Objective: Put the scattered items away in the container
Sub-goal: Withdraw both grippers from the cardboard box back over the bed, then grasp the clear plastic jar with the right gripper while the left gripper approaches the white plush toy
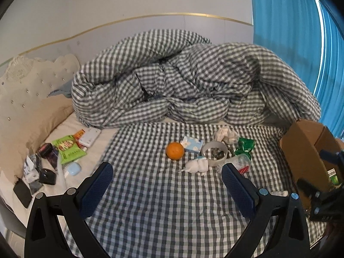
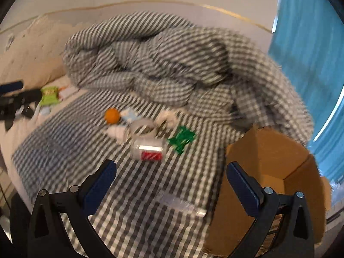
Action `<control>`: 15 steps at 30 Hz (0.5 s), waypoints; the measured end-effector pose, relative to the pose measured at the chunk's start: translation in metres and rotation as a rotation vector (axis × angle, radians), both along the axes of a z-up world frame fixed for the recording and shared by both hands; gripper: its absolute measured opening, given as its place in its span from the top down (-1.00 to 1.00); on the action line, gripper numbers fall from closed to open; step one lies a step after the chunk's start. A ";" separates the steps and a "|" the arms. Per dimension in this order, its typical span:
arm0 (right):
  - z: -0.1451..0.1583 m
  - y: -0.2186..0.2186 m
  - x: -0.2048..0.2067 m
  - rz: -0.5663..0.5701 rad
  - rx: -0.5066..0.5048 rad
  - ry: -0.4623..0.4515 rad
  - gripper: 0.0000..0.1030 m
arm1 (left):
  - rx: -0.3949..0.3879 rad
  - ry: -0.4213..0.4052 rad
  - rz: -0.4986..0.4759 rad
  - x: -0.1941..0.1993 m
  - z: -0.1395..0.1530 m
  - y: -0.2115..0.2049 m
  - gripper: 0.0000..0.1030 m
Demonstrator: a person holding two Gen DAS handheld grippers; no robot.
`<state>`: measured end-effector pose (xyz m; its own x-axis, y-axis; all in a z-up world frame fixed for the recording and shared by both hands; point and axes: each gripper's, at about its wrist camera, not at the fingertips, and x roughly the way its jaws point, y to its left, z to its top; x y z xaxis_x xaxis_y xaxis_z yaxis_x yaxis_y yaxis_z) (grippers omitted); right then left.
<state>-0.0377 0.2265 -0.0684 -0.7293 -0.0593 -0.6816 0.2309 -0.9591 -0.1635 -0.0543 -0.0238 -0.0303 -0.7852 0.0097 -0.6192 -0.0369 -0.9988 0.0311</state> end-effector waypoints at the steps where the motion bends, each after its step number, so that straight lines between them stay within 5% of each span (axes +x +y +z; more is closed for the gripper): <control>1: -0.007 -0.001 -0.002 0.011 0.003 -0.023 -1.00 | 0.000 -0.008 -0.004 -0.002 -0.004 0.001 -1.00; 9: -0.075 0.003 -0.036 -0.034 0.039 -0.200 -1.00 | 0.004 -0.083 -0.017 -0.022 -0.036 0.003 -1.00; 15: -0.086 0.002 -0.067 -0.048 -0.085 -0.228 -1.00 | 0.009 -0.126 -0.003 -0.041 -0.057 -0.001 -1.00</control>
<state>-0.1049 0.2282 -0.1548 -0.5604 -0.0922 -0.8231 0.2065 -0.9780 -0.0310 -0.0955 -0.0251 -0.0869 -0.7014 0.0178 -0.7126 -0.0432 -0.9989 0.0175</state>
